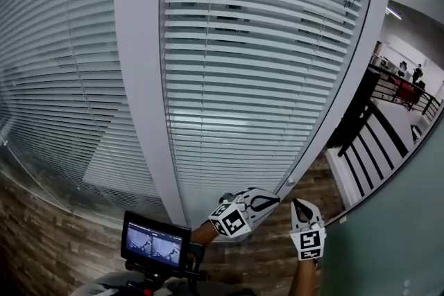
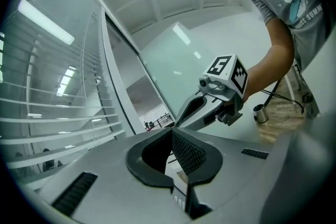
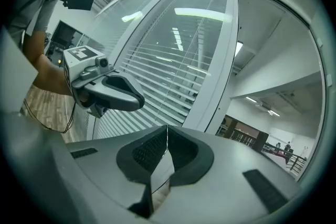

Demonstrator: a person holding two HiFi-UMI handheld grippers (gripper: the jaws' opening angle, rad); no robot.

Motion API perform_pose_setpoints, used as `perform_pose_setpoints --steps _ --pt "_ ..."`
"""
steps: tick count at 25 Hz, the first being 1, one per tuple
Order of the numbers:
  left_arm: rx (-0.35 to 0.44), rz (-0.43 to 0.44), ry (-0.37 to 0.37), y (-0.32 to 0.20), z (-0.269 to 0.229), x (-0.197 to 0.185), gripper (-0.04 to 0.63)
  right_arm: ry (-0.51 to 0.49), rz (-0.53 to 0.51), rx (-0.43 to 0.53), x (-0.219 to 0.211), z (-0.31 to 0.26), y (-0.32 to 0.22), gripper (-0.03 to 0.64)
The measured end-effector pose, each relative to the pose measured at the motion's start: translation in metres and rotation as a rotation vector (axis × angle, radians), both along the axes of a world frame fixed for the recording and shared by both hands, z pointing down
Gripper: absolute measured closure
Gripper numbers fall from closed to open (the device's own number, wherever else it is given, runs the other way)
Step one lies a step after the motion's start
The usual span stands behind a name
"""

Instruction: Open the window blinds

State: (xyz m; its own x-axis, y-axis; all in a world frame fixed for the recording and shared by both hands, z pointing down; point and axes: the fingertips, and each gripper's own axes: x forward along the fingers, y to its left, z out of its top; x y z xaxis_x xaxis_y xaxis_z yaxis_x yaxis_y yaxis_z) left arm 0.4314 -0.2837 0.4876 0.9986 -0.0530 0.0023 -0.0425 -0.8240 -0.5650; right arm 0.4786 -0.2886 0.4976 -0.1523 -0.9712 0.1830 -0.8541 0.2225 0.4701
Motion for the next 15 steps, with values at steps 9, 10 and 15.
perform_pose_setpoints --steps 9,10,15 --pt "-0.009 0.028 -0.036 -0.020 -0.003 0.011 0.595 -0.100 0.177 -0.028 0.038 -0.001 -0.055 0.612" --pt "-0.009 0.031 -0.044 -0.021 -0.003 0.012 0.595 -0.121 0.190 -0.035 0.040 -0.002 -0.058 0.612" --pt "-0.029 0.037 -0.036 -0.031 -0.007 0.018 0.595 -0.179 0.192 -0.060 0.040 -0.001 -0.075 0.588"
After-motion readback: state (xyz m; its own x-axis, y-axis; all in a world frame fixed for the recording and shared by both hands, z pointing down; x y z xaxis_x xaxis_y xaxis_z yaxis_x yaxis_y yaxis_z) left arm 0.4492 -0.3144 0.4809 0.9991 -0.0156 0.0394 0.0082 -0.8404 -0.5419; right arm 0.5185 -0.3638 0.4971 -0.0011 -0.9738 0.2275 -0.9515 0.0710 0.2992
